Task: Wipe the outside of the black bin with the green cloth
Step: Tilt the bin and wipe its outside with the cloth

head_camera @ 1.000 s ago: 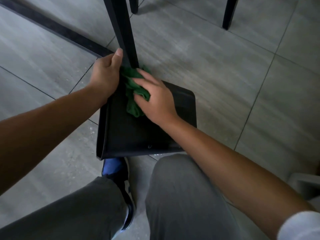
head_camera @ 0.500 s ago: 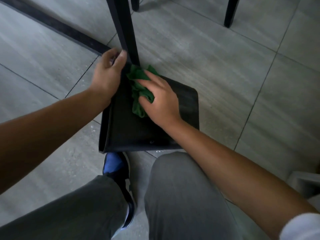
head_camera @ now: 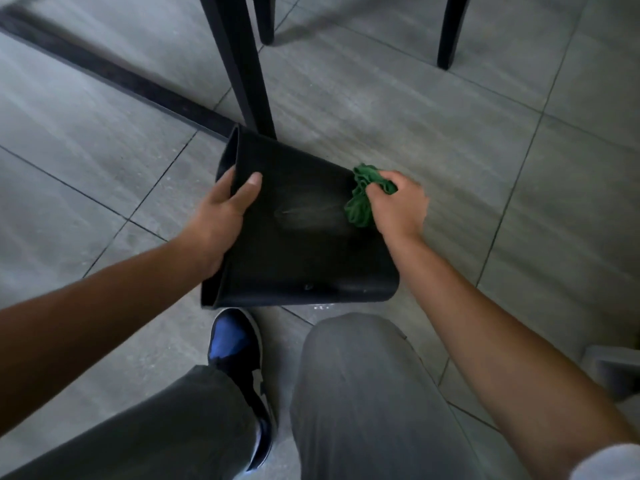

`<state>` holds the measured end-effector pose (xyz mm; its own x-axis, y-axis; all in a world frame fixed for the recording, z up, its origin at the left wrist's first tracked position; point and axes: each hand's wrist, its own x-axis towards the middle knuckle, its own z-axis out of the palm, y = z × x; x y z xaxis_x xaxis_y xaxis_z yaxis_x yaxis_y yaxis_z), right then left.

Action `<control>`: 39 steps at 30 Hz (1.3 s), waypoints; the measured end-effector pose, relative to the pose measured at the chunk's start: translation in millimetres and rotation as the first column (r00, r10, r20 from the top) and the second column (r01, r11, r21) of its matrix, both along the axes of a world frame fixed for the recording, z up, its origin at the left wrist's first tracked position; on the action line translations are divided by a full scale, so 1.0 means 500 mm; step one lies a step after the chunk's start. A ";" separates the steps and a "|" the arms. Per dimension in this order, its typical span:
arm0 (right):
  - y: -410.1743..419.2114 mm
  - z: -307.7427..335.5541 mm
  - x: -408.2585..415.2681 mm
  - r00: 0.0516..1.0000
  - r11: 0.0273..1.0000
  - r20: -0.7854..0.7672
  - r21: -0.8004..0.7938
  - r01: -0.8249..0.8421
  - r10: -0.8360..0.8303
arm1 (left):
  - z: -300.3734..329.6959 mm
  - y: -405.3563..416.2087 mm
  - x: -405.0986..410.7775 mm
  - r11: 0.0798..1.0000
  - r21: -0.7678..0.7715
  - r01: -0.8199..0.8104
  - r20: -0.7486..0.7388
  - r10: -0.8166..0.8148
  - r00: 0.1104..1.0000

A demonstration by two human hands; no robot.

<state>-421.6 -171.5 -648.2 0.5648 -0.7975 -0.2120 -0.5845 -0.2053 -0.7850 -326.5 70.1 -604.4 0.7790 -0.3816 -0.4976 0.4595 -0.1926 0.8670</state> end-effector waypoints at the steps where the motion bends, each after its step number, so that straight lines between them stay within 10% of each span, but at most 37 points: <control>1: -0.003 0.017 0.002 0.993 0.983 0.106 0.183 0.030 -0.050 | 0.004 0.004 0.006 1.000 -0.001 0.007 -0.010 -0.007 1.000; 4: -0.003 0.021 0.001 0.933 0.884 0.336 0.465 -0.041 -0.133 | 0.012 0.012 -0.002 0.997 0.055 0.055 0.013 -0.056 0.998; 12: 0.020 0.011 -0.041 0.953 0.918 0.176 -0.356 -0.172 0.247 | 0.014 -0.010 -0.015 0.987 0.066 0.146 0.212 -0.156 0.965; 16: 0.079 -0.019 -0.061 0.901 0.746 -0.214 -0.506 -0.433 0.378 | 0.012 -0.006 -0.005 0.991 0.100 0.091 0.179 -0.108 0.978; 23: -0.033 -0.030 -0.002 0.971 0.924 -0.199 -0.330 -0.191 0.130 | 0.008 -0.005 -0.018 0.976 0.199 0.085 0.314 -0.146 0.938; 32: 0.162 0.038 0.018 0.745 0.713 0.184 -0.501 -0.490 0.642 | 0.009 -0.027 -0.001 0.989 0.126 0.072 0.323 -0.110 0.940; 39: -0.057 -0.027 -0.024 0.978 0.968 -0.202 -0.231 -0.103 0.056 | 0.010 -0.040 0.001 0.974 0.193 0.116 0.341 -0.178 0.923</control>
